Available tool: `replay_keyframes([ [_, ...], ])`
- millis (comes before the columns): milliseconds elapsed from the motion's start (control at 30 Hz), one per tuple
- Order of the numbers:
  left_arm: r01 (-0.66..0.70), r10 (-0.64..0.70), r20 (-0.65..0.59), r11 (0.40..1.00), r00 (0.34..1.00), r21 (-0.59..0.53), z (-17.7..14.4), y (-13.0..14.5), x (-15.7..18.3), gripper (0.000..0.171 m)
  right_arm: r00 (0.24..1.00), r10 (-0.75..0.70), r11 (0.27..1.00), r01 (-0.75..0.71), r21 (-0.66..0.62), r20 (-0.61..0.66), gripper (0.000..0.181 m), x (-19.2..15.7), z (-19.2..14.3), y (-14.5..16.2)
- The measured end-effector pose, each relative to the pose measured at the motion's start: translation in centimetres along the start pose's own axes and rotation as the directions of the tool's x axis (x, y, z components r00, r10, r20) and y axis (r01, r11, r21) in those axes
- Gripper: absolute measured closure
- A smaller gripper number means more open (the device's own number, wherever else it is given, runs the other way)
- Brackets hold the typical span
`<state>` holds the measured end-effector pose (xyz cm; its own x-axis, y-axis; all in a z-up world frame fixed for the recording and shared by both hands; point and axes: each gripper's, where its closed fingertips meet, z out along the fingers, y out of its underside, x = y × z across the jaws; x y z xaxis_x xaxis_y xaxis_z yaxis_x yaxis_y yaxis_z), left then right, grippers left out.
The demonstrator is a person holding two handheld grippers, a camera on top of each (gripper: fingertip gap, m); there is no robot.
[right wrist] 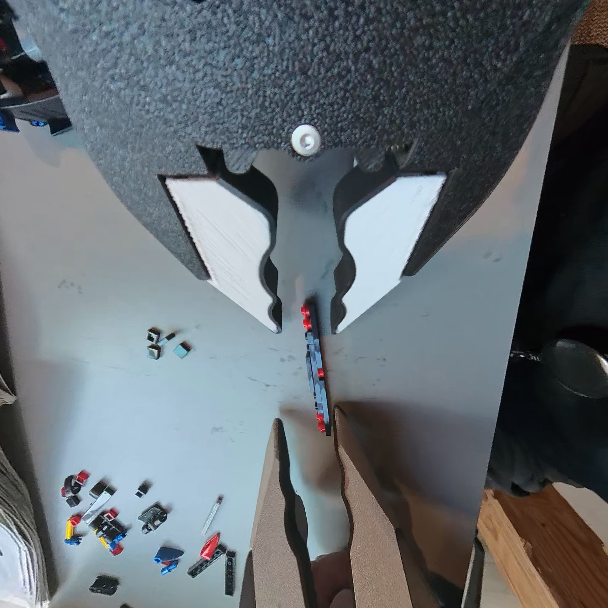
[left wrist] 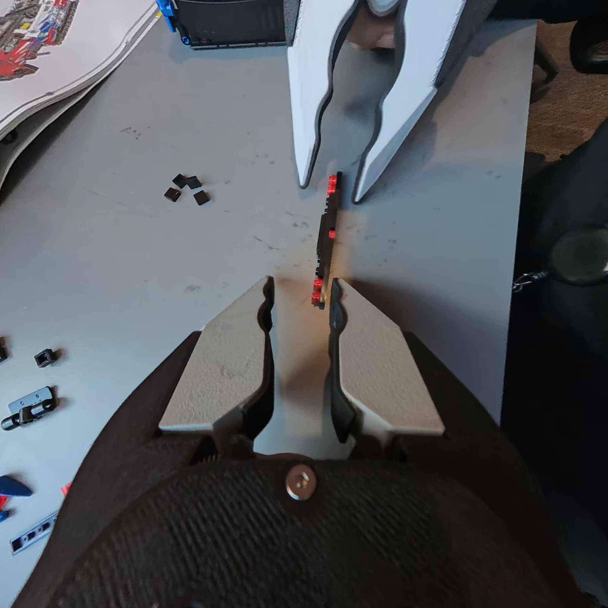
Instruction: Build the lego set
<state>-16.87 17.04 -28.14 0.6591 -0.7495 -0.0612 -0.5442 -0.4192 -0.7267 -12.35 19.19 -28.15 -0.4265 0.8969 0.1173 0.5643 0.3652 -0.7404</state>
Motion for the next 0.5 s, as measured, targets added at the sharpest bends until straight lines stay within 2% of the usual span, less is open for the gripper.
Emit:
replay_keyframes([
  [33,0.007,-0.008,-0.007,1.000,1.000,-0.003,0.0,0.0,0.2,0.145,1.000,-0.012,1.000,0.013,-0.004,0.005,0.159,-0.1,0.1,0.0],
  [67,0.016,-0.016,-0.015,1.000,1.000,-0.005,0.1,0.0,0.4,0.150,0.999,-0.033,0.999,0.033,-0.006,0.002,0.174,-0.2,0.2,-0.1],
  [167,-0.020,0.020,-0.030,1.000,0.999,-0.010,0.2,-0.1,1.3,0.166,0.988,-0.147,0.989,0.147,-0.006,-0.048,0.174,-0.3,0.4,-0.4],
  [233,-0.058,0.058,-0.003,0.998,0.998,-0.009,0.2,-0.3,1.5,0.163,0.940,-0.306,0.951,0.308,-0.016,-0.151,0.174,0.2,0.3,-0.5],
  [300,0.001,-0.001,-0.052,1.000,0.999,-0.004,0.2,-0.4,2.1,0.137,0.833,-0.475,0.878,0.472,-0.085,-0.283,0.174,1.0,0.1,-0.6],
  [333,0.047,-0.048,-0.102,0.999,0.994,-0.007,0.2,-0.5,2.5,0.129,0.768,-0.551,0.829,0.547,-0.114,-0.326,0.174,1.0,0.0,-0.8],
  [433,0.131,-0.132,-0.157,0.991,0.979,-0.016,0.3,-0.7,2.1,0.136,0.579,-0.703,0.682,0.714,-0.161,-0.413,0.174,0.1,-0.4,-2.0],
  [467,0.155,-0.155,-0.173,0.988,0.973,-0.018,0.3,-0.8,2.0,0.138,0.535,-0.726,0.653,0.733,-0.188,-0.433,0.174,0.2,-0.5,-2.1],
  [500,0.172,-0.174,-0.188,0.985,0.967,-0.025,0.3,-0.8,2.0,0.148,0.512,-0.737,0.639,0.741,-0.207,-0.442,0.174,0.2,-0.6,-2.2],
])
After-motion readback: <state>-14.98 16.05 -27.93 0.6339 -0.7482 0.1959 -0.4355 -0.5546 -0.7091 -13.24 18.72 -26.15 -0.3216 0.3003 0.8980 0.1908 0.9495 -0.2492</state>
